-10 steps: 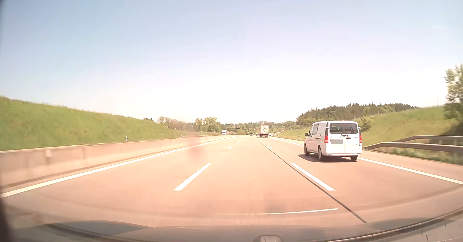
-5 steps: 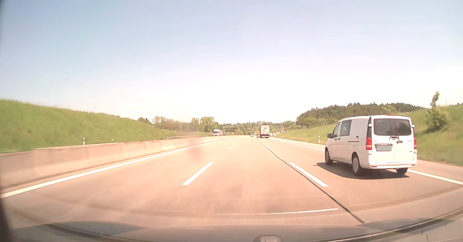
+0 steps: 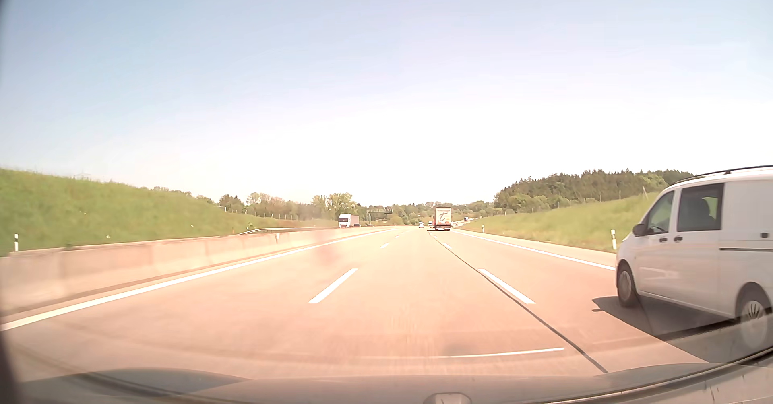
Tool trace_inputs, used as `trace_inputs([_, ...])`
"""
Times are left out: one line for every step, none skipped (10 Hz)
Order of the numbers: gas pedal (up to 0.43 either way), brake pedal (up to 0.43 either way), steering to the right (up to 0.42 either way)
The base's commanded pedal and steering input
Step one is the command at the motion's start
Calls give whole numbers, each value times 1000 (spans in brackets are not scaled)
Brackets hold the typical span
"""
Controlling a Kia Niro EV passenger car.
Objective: Follow the waypoints while adhering to traffic rules and regulations
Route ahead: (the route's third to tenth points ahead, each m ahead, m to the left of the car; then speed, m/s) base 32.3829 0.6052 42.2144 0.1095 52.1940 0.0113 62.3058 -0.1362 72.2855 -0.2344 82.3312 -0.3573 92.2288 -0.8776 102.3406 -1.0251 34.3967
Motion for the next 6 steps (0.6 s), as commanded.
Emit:
trace_inputs([0,0,1])
trace_inputs([0,0,1])
trace_inputs([0,0,1])
trace_inputs([0,0,0])
trace_inputs([0,0,1])
trace_inputs([0,0,2])
